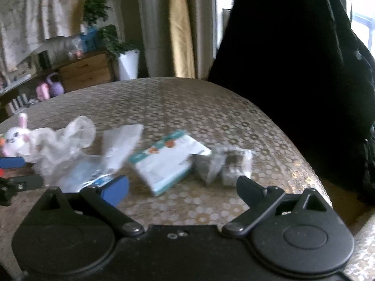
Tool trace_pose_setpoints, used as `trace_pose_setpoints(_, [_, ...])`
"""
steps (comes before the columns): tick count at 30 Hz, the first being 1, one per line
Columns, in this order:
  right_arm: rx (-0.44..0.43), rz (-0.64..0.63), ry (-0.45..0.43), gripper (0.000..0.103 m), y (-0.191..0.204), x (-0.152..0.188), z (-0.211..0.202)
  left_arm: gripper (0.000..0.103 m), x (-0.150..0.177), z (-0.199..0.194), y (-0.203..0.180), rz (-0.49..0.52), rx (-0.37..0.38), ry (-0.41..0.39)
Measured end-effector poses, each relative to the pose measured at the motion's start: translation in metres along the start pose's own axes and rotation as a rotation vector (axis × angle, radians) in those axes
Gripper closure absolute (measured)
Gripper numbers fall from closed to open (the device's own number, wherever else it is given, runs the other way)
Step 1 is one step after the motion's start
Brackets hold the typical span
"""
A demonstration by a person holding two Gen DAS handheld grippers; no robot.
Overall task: Organize soft objects
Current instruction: 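Grasp a clear plastic bag with the left tool while the right tool grasps a small clear bag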
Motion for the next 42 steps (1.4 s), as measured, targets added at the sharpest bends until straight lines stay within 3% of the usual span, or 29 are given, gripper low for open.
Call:
trace_pose_setpoints(6, [0.071, 0.038, 0.023, 0.015, -0.026, -0.003, 0.030, 0.000, 0.000, 0.025, 0.014, 0.020, -0.039, 0.025])
trace_pose_setpoints(14, [0.058, -0.005, 0.048, 0.027, -0.018, -0.002, 0.057, 0.002, 0.007, 0.050, 0.024, 0.017, -0.033, 0.070])
trace_pose_setpoints(20, [0.033, -0.015, 0.066, 0.040, -0.010, -0.002, 0.071, 0.025, 0.015, 0.063, 0.019, 0.061, -0.015, 0.115])
trace_pose_setpoints(24, [0.032, -0.017, 0.080, 0.047, -0.009, 0.001, 0.078, 0.030, 0.016, 0.065, 0.020, 0.060, -0.013, 0.112])
trace_pose_setpoints(30, [0.033, -0.020, 0.082, 0.057, -0.008, 0.002, 0.084, 0.068, 0.013, 0.063, 0.025, 0.040, -0.002, 0.115])
trace_pose_setpoints(32, [0.036, -0.021, 0.080, 0.061, -0.007, 0.001, 0.085, 0.070, 0.013, 0.063, 0.027, 0.022, 0.003, 0.117])
trace_pose_setpoints(34, [0.043, -0.023, 0.074, 0.073, -0.007, 0.000, 0.084, 0.076, 0.011, 0.063, 0.030, -0.005, 0.016, 0.115])
trace_pose_setpoints(39, [0.050, -0.008, 0.064, 0.088, -0.011, 0.000, 0.083, 0.079, 0.005, 0.058, 0.035, -0.048, 0.028, 0.096])
trace_pose_setpoints(42, [0.051, 0.000, 0.050, 0.096, -0.014, -0.001, 0.079, 0.086, 0.002, 0.054, 0.037, -0.063, 0.030, 0.086])
Point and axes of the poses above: each gripper's, at about its wrist camera, not at the fingertips, and z roughly the way its jaws point, y to its left, x to its underside, the point moved 7 cm from there along z, roughly the way its jaws point, and after that the axes turned 6 degrees about -y, right-handed, at the moved point
